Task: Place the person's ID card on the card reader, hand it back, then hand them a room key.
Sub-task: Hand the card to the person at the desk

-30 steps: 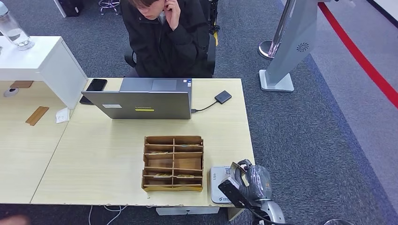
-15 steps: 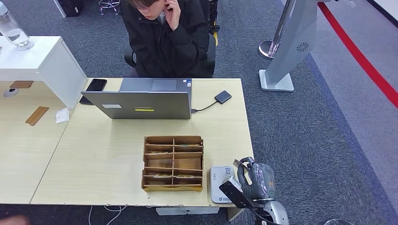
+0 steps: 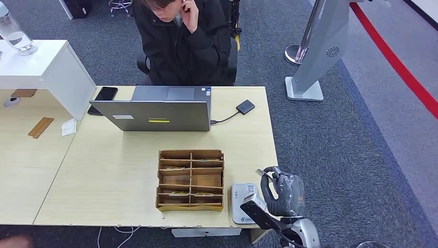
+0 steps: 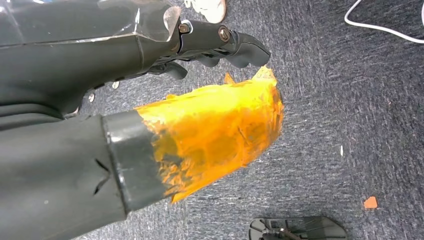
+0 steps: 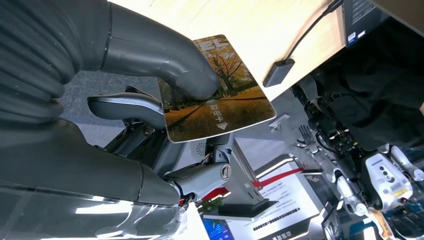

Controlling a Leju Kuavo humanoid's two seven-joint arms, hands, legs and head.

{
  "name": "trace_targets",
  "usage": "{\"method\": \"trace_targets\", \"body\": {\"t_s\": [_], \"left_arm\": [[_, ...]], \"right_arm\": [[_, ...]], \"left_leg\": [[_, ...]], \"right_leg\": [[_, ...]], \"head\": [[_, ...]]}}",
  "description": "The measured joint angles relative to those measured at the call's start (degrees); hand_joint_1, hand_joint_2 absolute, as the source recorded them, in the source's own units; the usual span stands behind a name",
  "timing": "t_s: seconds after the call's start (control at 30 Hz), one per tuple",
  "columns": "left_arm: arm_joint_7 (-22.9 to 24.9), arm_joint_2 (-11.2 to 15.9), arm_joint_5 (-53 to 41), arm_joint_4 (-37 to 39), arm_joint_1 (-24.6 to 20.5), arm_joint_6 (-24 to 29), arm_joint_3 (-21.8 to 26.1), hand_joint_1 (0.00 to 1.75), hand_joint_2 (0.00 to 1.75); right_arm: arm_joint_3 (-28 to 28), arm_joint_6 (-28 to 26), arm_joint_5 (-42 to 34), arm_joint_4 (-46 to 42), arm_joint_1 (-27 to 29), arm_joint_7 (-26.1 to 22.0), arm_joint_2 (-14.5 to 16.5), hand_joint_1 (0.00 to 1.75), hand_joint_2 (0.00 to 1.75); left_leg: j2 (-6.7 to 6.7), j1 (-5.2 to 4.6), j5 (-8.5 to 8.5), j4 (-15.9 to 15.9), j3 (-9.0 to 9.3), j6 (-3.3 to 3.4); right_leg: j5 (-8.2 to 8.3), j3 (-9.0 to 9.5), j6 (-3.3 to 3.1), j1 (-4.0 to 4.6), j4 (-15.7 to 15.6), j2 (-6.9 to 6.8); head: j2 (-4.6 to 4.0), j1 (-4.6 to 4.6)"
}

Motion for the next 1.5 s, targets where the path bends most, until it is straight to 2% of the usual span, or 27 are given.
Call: {"method": "trace_targets", "body": {"t_s": [0.27,0.7,0.9,1.17,1.5], "left_arm": [[0.0,0.0,0.1,0.0,0.0,0.0,0.0,0.0,0.0],[-0.3,0.0,-0.4,0.0,0.0,-0.1,1.0,0.0,0.0],[-0.6,0.0,-1.0,0.0,-0.1,-0.2,1.0,0.0,0.0],[-0.6,0.2,-3.0,0.0,-0.9,-1.0,1.0,0.0,0.0],[0.9,0.2,-6.0,0.0,-2.3,-2.2,-0.3,0.0,0.0]], "right_arm": [[0.0,-0.1,0.2,-1.1,0.3,-0.6,0.0,1.75,1.75],[2.7,-0.2,3.5,-8.1,-1.3,-5.6,0.0,1.75,1.75],[5.3,0.3,5.0,-9.1,-5.2,-6.5,0.0,1.75,1.75],[9.1,2.7,3.0,-7.2,-12.4,-6.0,1.2,1.75,1.75],[9.4,4.0,3.7,-0.6,-22.3,-1.7,3.6,1.75,1.75]], "left_leg": [[0.0,0.0,0.0,0.0,0.0,0.0],[0.0,0.0,0.01,0.0,0.0,-0.01],[0.0,0.0,0.04,0.0,0.0,-0.01],[-0.01,0.01,0.06,0.0,0.01,-0.03],[-0.01,0.0,0.09,0.0,0.01,-0.01]], "right_leg": [[0.0,0.0,0.0,0.0,0.0,0.0],[0.0,0.01,0.0,0.0,0.0,0.0],[0.02,0.03,0.0,0.0,0.0,0.0],[0.04,0.03,-0.03,0.0,0.0,0.0],[0.08,0.03,-0.03,0.0,0.1,-0.01]], "head": [[0.0,-0.02],[0.0,-0.01],[0.0,-0.01],[0.0,-0.02],[0.0,0.0]]}}
